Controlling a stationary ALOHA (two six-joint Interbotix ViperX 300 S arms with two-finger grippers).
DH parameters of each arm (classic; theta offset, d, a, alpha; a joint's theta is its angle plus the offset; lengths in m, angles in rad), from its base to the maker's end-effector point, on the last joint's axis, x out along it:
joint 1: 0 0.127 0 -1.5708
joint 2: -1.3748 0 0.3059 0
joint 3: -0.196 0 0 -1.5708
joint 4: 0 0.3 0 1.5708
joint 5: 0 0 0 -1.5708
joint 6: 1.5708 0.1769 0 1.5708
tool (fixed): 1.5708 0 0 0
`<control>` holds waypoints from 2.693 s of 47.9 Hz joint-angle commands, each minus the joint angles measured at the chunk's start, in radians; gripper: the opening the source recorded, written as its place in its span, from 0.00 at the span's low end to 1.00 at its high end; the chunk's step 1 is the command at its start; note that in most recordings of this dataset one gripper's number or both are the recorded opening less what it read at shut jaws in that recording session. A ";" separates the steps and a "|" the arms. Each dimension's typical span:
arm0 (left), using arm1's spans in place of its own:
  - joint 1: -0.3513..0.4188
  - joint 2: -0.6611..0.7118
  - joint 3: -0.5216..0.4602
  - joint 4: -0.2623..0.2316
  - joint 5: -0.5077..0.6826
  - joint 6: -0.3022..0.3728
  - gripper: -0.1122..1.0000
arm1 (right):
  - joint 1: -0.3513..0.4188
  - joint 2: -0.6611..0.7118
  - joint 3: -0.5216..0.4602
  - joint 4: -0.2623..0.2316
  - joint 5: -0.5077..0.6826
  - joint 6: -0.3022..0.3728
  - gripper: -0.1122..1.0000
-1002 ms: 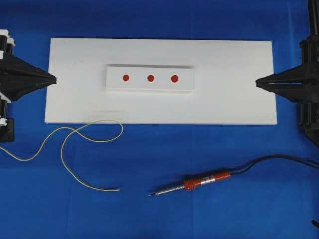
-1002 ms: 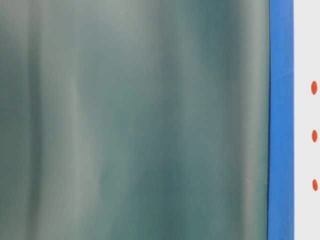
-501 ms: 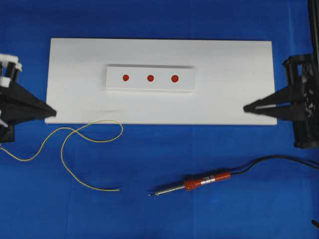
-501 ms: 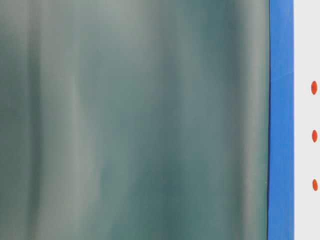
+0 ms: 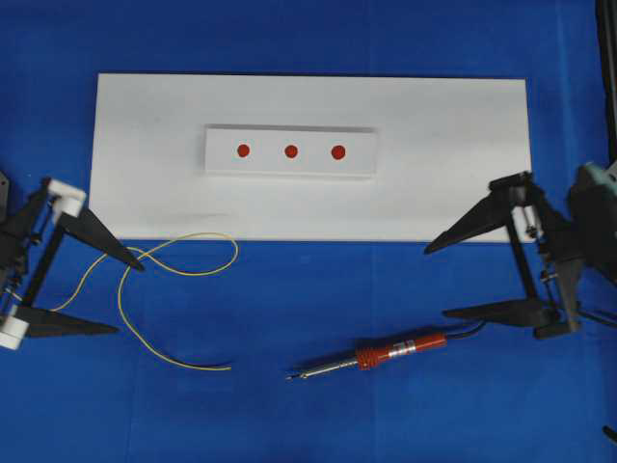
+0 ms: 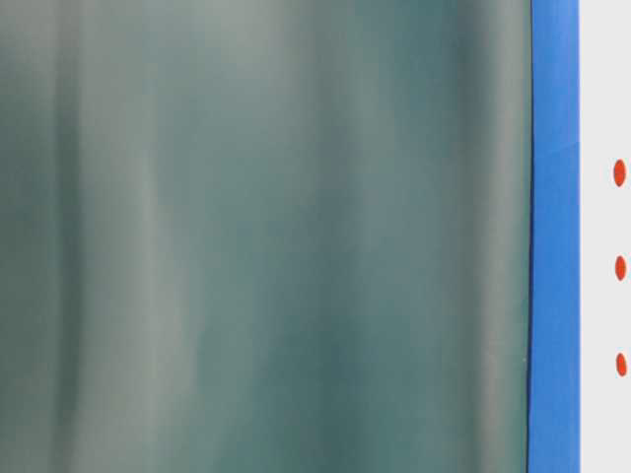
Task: Touch the tip of the soldering iron to the tip of the solder at the mark.
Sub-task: 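Lower both grippers toward the yellow solder wire and the soldering iron, then grasp the yellow solder wire with left gripper, red soldering iron with right, then lift both held tools and raise them above the red-dot strip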
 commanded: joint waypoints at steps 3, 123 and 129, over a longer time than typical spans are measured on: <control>-0.020 0.098 -0.002 0.002 -0.074 -0.012 0.82 | 0.031 0.075 -0.012 0.031 -0.052 0.000 0.89; -0.135 0.328 -0.273 -0.002 0.422 -0.095 0.12 | 0.192 0.354 -0.204 0.393 0.153 -0.252 0.16; -0.124 0.307 -0.301 -0.002 0.489 -0.097 0.12 | 0.170 0.307 -0.222 0.393 0.250 -0.261 0.16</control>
